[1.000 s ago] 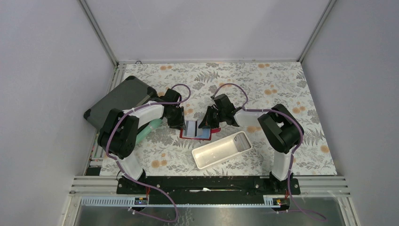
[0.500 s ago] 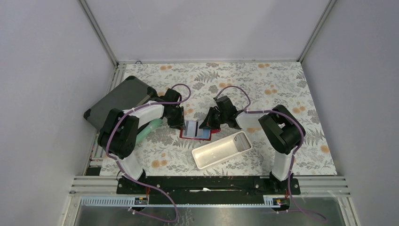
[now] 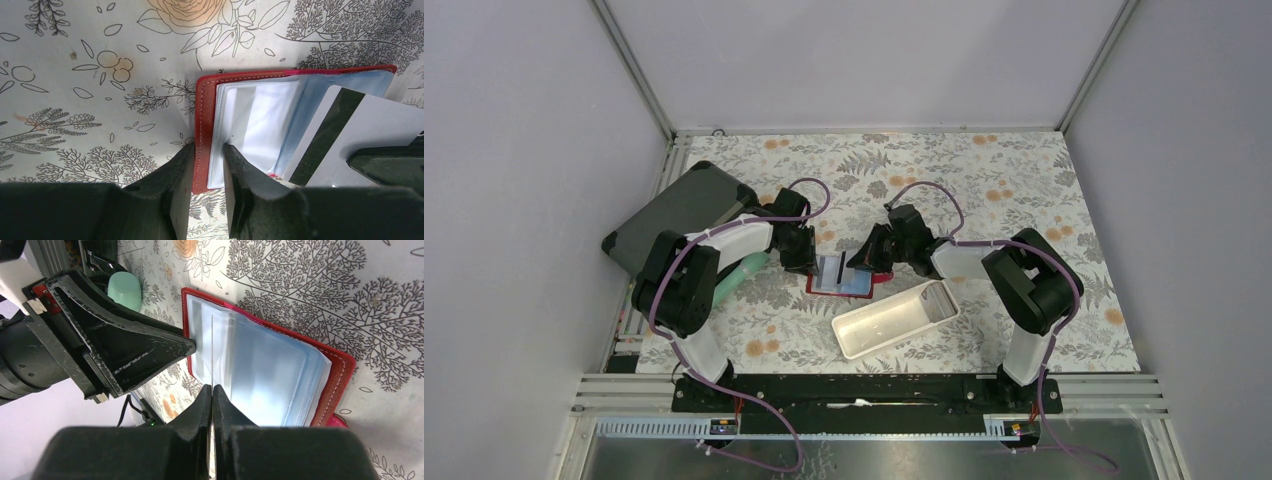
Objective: Put the credit cards into the card holder
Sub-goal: Insert the credit card into the card holder.
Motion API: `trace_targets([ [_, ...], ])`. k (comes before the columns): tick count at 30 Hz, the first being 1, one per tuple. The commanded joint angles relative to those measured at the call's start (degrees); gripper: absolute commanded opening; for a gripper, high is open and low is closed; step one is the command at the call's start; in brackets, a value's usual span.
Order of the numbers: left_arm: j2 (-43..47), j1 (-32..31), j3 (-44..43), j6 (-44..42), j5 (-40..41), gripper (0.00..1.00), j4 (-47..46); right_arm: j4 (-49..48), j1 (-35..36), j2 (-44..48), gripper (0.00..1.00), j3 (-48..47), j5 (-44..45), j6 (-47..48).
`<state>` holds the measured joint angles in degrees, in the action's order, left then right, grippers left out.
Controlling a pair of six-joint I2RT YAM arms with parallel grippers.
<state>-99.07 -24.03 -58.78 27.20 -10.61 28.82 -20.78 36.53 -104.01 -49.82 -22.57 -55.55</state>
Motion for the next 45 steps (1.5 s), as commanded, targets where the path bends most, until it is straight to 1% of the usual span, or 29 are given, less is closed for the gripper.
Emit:
trace_targets([
  [1, -0.78, -0.31, -1.07, -0.99, 2.01, 0.29, 0.1, -3.28, 0.11, 1.0, 0.0, -0.34, 0.61, -1.09],
  [8, -0.78, -0.31, -1.16, -1.02, 2.03, 0.29, 0.19, -1.54, 0.2, 0.46, 0.0, 0.19, 3.17, 0.48],
  [24, -0.96, -0.32, -1.18, -1.1, 2.0, 0.29, 0.34, -3.34, 0.61, -2.98, 0.0, -0.18, 3.07, -0.25],
  [30, -1.07, -0.33, -1.25, -1.1, 1.91, 0.29, 0.27, -5.48, 0.65, -4.05, 0.0, 0.17, 2.22, -1.52],
  [36, -1.04, -0.31, -1.33, -1.1, 1.99, 0.29, 0.28, -6.12, 0.66, -4.09, 0.0, 0.16, 2.32, -2.16],
  [45, -0.97, -0.34, -1.33, -1.1, 1.87, 0.29, 0.27, -6.73, 0.68, -1.64, 0.0, 0.87, 2.48, -3.29],
])
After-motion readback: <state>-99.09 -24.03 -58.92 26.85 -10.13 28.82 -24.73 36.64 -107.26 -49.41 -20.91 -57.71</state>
